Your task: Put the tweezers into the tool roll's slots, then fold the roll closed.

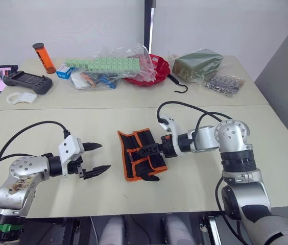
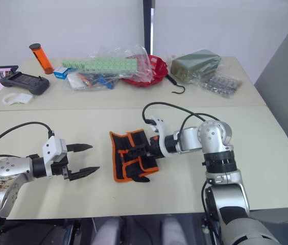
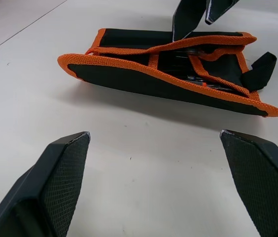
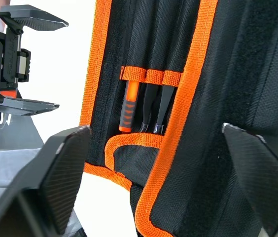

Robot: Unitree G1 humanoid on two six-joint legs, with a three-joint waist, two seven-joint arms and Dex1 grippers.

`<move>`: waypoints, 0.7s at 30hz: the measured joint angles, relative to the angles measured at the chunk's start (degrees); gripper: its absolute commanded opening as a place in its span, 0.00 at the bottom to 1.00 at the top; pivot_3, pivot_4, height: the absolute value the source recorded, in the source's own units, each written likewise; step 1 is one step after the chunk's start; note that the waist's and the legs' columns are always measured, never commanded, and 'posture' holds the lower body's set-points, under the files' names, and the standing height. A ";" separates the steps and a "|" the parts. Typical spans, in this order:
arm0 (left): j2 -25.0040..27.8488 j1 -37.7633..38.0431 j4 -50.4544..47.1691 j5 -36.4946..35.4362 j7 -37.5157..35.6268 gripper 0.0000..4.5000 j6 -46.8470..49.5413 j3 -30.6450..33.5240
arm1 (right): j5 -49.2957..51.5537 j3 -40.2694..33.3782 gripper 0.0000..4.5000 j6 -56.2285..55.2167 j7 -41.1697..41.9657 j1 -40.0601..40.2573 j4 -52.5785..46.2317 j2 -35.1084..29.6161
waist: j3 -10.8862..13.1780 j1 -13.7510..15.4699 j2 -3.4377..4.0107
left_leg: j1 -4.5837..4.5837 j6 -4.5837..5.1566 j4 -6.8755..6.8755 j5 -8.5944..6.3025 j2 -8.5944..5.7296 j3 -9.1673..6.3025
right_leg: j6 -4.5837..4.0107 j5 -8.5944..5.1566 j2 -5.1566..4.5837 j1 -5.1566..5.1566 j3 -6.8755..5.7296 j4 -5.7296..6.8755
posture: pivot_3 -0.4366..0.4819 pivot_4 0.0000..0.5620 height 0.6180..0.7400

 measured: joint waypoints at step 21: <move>-0.48 -4.11 2.25 -0.04 -1.23 1.00 0.04 -1.69 | -30.95 16.01 0.18 -54.71 39.35 18.51 -17.75 -21.75 | 0.04 0.00 -0.01 | 0.03 0.02 0.09 -0.01 -0.01 0.00 | 0.05 -0.02 -0.01 0.05 -0.03 -0.05 | 0.48 0.27 1.00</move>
